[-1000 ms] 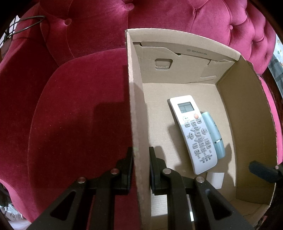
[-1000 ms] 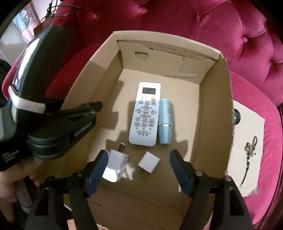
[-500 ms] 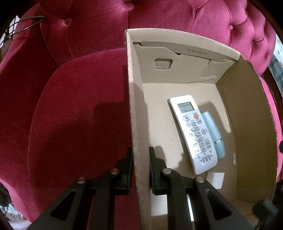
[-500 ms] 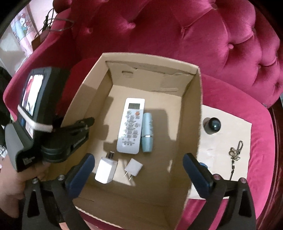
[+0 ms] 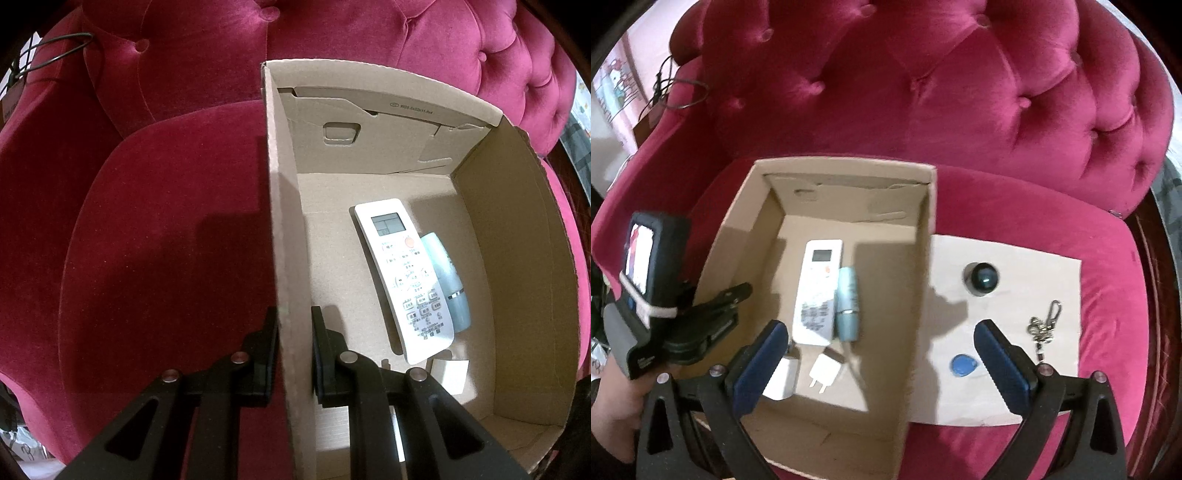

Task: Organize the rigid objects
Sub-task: 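Move the open right gripper over the black round object and close on it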

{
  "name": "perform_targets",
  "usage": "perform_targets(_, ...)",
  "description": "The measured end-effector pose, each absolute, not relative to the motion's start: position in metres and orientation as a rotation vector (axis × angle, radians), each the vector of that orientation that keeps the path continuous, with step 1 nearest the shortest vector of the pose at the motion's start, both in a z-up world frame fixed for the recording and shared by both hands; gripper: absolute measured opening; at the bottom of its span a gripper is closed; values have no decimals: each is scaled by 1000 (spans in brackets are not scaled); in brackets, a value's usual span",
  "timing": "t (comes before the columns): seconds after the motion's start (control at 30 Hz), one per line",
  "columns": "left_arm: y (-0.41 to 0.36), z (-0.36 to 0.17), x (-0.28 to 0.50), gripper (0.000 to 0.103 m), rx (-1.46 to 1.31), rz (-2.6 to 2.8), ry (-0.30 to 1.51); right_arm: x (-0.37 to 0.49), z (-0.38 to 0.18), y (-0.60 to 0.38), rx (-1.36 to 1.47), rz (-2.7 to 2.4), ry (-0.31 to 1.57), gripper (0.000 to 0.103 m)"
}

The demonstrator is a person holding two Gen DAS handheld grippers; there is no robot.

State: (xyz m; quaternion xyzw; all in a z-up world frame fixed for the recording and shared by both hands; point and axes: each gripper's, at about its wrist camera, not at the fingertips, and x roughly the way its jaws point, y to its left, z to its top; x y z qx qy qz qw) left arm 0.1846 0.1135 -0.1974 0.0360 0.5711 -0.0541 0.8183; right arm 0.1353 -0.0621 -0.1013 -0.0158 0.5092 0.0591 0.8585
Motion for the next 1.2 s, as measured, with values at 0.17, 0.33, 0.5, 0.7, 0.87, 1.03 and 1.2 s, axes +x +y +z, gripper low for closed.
perform_targets(0.17,113,-197,185,17,76,-114,1217,141,-99,-86,-2,75,1049,103)
perform_targets(0.33,113,-198,185,17,77,-112,1217,148,-102,-107,18,36,1040,103)
perform_targets(0.5,113,-198,184,17,77,-111,1217,156,-110,-125,46,1,1035,103)
perform_targets(0.7,113,-198,185,17,80,-111,1218,169,-126,-144,54,-27,1042,103)
perform_targets(0.87,111,-199,187,17,82,-110,1227,182,-146,-158,73,-43,1065,103)
perform_targets(1.03,116,-200,188,17,58,-113,1232,194,-166,-168,74,-49,1089,103)
perform_targets(1.2,117,-200,189,17,63,-111,1233,207,-187,-176,69,-51,1113,103)
